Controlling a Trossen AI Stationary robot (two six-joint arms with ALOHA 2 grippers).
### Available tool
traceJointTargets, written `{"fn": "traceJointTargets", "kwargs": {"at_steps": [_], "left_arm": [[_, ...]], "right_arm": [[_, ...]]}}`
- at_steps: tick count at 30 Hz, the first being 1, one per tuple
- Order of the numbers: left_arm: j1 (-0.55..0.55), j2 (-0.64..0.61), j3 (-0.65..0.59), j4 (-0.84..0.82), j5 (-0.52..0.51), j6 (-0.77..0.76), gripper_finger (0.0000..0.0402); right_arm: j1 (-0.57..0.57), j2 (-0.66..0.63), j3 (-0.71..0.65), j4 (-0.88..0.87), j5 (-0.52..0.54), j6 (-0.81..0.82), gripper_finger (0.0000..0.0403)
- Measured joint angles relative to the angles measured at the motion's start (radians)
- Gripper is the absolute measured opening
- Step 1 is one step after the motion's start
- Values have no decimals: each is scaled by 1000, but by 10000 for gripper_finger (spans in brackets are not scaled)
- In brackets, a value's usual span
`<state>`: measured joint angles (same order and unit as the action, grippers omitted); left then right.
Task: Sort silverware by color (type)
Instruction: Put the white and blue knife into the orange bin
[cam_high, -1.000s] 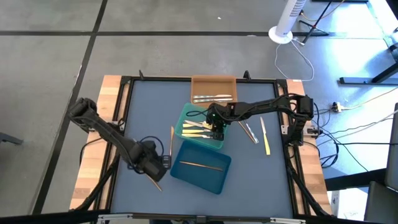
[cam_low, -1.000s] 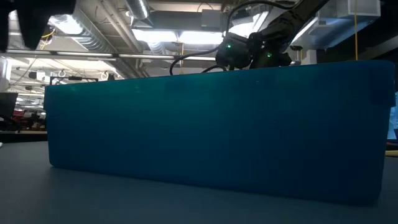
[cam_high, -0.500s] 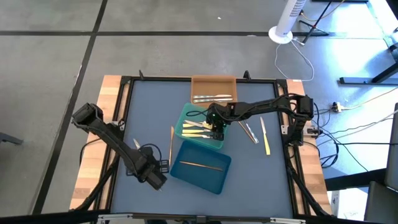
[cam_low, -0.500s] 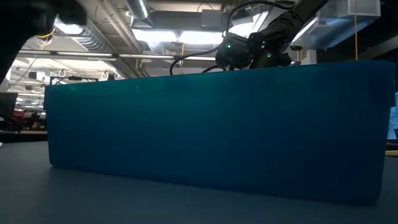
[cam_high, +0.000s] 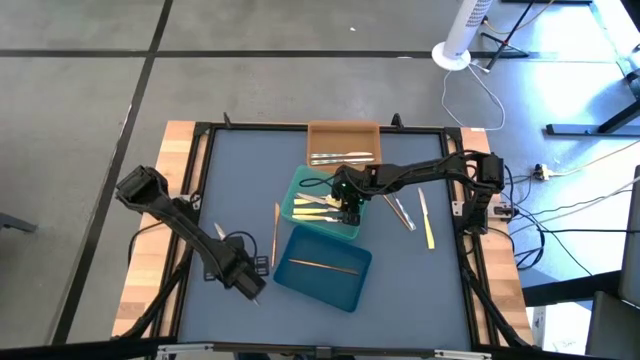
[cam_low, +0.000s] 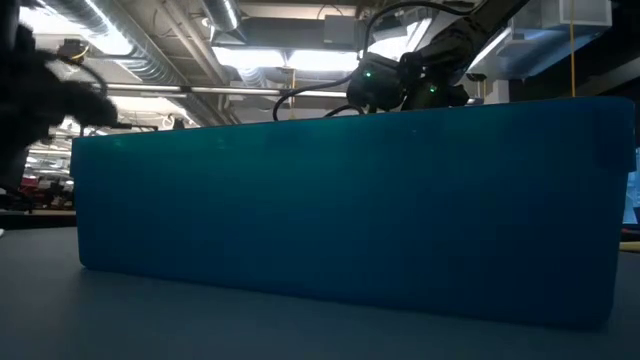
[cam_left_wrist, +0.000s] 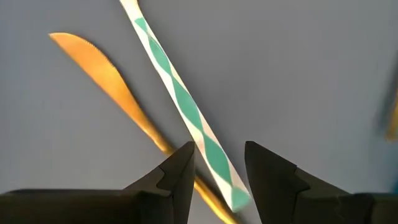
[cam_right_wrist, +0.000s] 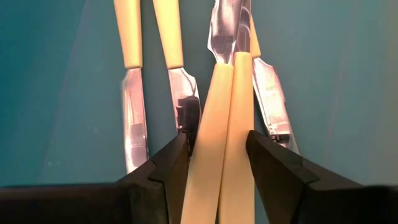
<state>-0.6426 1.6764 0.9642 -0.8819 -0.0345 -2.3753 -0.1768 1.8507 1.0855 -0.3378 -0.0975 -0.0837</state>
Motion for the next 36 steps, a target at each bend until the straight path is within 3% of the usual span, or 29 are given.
{"fn": "traceJointTargets", "kwargs": {"at_steps": [6,12,17,26,36], "left_arm": [[1,0,-59,66,3,-5,133],[1,-2,-70,79,5,7,133],[1,-3,-71,102,6,111,133],[1,-3,-72,103,6,100,131],[1,-2,-71,108,-4,76,70]], "right_arm": [[0,0,0,0,0,0,163],[0,0,0,0,0,0,163],[0,0,0,0,0,0,163],[0,0,0,0,0,0,163],[0,-17,0,-19,0,0,163]]}}
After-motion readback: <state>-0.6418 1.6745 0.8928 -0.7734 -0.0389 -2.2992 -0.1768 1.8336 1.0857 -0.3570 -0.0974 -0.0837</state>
